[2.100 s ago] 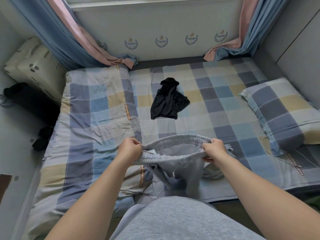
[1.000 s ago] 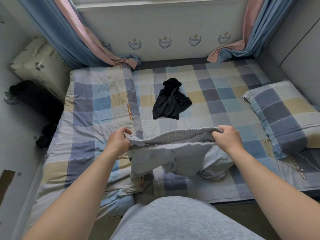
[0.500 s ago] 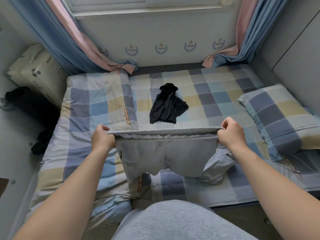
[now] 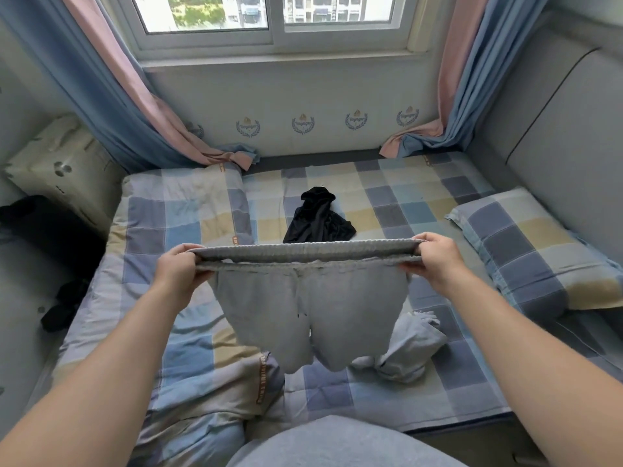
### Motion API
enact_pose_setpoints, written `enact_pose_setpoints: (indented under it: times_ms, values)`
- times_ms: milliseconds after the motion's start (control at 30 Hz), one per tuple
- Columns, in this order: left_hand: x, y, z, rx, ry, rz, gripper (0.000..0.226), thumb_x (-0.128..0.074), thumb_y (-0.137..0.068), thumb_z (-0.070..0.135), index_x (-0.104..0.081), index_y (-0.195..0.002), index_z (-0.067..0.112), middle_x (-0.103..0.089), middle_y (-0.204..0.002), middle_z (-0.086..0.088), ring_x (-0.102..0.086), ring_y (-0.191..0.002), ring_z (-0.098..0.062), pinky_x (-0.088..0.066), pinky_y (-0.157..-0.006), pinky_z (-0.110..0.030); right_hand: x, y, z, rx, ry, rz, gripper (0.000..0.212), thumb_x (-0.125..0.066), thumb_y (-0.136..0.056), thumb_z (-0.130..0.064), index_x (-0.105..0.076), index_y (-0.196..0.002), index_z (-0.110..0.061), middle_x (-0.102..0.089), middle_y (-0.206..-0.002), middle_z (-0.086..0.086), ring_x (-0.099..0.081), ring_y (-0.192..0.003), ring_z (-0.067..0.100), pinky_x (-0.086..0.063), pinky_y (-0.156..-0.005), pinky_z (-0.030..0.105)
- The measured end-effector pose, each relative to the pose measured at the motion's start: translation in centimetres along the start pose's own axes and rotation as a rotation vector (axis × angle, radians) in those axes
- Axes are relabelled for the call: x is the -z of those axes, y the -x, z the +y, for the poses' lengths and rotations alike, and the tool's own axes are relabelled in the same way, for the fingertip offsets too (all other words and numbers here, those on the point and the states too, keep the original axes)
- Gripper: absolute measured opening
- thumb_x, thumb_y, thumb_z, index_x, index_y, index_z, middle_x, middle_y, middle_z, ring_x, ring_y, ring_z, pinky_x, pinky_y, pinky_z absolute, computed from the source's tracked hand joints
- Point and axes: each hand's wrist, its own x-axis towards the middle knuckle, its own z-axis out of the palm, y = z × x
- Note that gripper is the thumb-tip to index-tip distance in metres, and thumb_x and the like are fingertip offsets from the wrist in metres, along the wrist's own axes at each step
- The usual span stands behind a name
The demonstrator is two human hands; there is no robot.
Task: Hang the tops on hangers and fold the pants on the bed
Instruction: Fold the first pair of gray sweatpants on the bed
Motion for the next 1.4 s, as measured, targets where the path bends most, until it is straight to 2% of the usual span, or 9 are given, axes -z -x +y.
enact_pose_setpoints:
  times_ms: [133,267,367,500,700,800,1000,1200,1400]
  values:
    - [-0.9,0.4,1.7,-0.185,-0.023,-0.018,0.027,-0.044,-0.089,-0.006,-0.065,-0.083,0.009,-0.058,-0.083,-0.01,-0.053,-0.084,-0.026,-0.048,-0.073,-0.033,-0.5,0.3,-2.3,-0.009,-0.313,-0.134,0.02,-0.044,-0.093,0.015,-0.058,-0.097,0.002,-0.062,-0.09,0.021,-0.068,-0.079,0.03,-0.061,-0.064,0.032]
    - [-1.0,1.3,2.4,-0.405,-0.117,-0.092,0.028,-0.056,-0.076,0.01,-0.067,-0.1,0.021,-0.065,-0.094,-0.003,-0.058,-0.082,-0.012,-0.048,-0.073,-0.022,-0.4,0.1,-3.3,0.038,-0.399,-0.268,0.036,-0.05,-0.088,0.019,-0.056,-0.117,-0.003,-0.065,-0.106,0.017,-0.068,-0.096,0.029,-0.059,-0.083,0.033]
    - [-1.0,1.6,2.1,-0.705,-0.474,0.021,0.036,-0.064,-0.081,-0.004,-0.063,-0.112,0.014,-0.061,-0.104,-0.006,-0.059,-0.088,-0.017,-0.045,-0.076,-0.021,-0.5,-0.1,-3.5,0.121,-0.274,-0.292,0.046,-0.049,-0.084,0.024,-0.06,-0.116,-0.006,-0.068,-0.11,0.015,-0.067,-0.101,0.028,-0.06,-0.078,0.027]
    - [-0.9,1.7,2.7,-0.947,-0.547,0.203,0.015,-0.069,-0.087,-0.003,-0.068,-0.101,0.0,-0.062,-0.097,-0.018,-0.058,-0.09,-0.034,-0.041,-0.081,-0.033,-0.8,-0.4,-4.0,0.366,0.114,-0.107,0.021,-0.067,-0.087,0.01,-0.07,-0.098,-0.009,-0.073,-0.098,0.014,-0.069,-0.097,0.031,-0.058,-0.088,0.039]
    - [-0.3,0.9,4.4,-0.521,-0.382,0.116,0.031,-0.055,-0.093,0.039,-0.062,-0.086,0.01,-0.065,-0.09,-0.008,-0.056,-0.092,-0.029,-0.048,-0.082,-0.042,-0.6,-0.4,-5.4,0.537,0.461,0.0,0.013,-0.065,-0.095,-0.017,-0.063,-0.085,-0.009,-0.063,-0.075,0.006,-0.052,-0.071,0.021,-0.044,-0.067,0.037]
    - [-0.8,1.3,5.3,-0.282,-0.03,-0.006,0.021,-0.055,-0.1,0.028,-0.066,-0.084,0.019,-0.068,-0.077,0.006,-0.062,-0.08,-0.016,-0.05,-0.068,-0.027,-0.9,-0.4,-6.1,0.498,0.432,-0.009,0.021,-0.061,-0.098,-0.02,-0.058,-0.087,-0.002,-0.053,-0.067,0.001,-0.044,-0.065,0.017,-0.036,-0.063,0.034]
    - [-2.7,1.0,5.0,0.127,-0.066,0.022,0.023,-0.05,-0.099,0.014,-0.059,-0.079,0.008,-0.058,-0.072,-0.011,-0.052,-0.063,-0.025,-0.04,-0.059,-0.03,-2.4,-0.9,-6.4,0.386,0.472,0.028,0.022,-0.063,-0.097,-0.02,-0.055,-0.08,-0.007,-0.057,-0.073,0.002,-0.053,-0.074,0.022,-0.038,-0.063,0.032]
    - [-5.6,3.3,5.0,0.114,-0.065,-0.118,0.023,-0.047,-0.105,0.02,-0.063,-0.101,0.003,-0.066,-0.108,-0.02,-0.065,-0.098,-0.034,-0.051,-0.098,-0.046,-4.7,1.8,-6.5,0.283,0.308,-0.235,0.014,-0.064,-0.096,-0.017,-0.057,-0.085,-0.012,-0.065,-0.078,0.007,-0.066,-0.062,0.016,-0.052,-0.046,0.029]
    - [-9.1,8.1,6.1,-0.134,-0.026,-0.417,0.021,-0.049,-0.105,0.017,-0.063,-0.112,0.004,-0.068,-0.116,-0.025,-0.068,-0.101,-0.034,-0.054,-0.094,-0.053,-6.7,5.6,-7.9,0.42,0.256,-0.543,0.012,-0.068,-0.093,-0.009,-0.06,-0.085,-0.011,-0.071,-0.08,0.01,-0.068,-0.073,0.019,-0.059,-0.069,0.038]
